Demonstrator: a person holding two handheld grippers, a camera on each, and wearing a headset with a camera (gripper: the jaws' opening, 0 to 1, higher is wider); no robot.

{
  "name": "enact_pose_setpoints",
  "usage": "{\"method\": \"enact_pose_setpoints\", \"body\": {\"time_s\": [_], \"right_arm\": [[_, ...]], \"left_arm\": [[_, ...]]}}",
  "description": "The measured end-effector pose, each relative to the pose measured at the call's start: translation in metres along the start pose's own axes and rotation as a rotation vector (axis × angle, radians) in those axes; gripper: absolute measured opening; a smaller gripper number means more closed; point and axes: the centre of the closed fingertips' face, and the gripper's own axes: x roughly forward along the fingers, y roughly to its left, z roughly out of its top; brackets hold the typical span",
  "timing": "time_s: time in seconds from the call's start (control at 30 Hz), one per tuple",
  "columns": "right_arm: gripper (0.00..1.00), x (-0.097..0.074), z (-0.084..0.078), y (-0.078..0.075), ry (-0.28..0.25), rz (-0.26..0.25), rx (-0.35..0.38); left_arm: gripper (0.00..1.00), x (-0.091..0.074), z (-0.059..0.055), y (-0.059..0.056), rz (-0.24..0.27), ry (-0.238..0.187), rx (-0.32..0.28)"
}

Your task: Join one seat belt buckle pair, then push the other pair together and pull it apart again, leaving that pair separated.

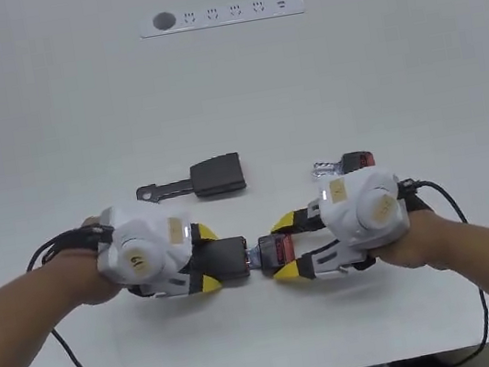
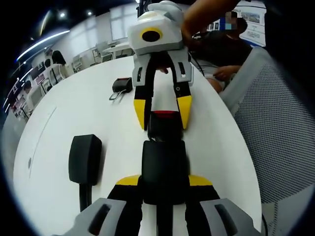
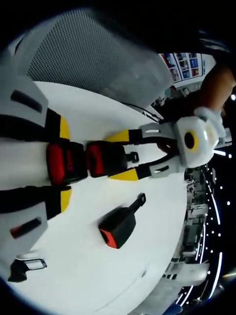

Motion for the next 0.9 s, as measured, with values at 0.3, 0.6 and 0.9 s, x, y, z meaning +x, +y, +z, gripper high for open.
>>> {"method": "enact_pose_setpoints", "body": {"time_s": [0.3,0.6,0.9], "right_arm": [[0.34,-0.0006,0.0003,0.0008,0.006,-0.005,0.009],[0.34,-0.0003,0.0007,0.0018,-0.01,-0.012,0.003],[0.33,-0.0011,0.0001,0.0036,-0.043,-0.029,-0.016]], "left_arm": [[0.34,-0.0017,0.0,-0.0005,-0.007,0.003,0.009],[0.34,-0.0033,-0.0003,-0.0007,-0.007,-0.021,0.0],[0.34,-0.0043,-0.0022,-0.0002,0.003,-0.069,-0.02]]}}
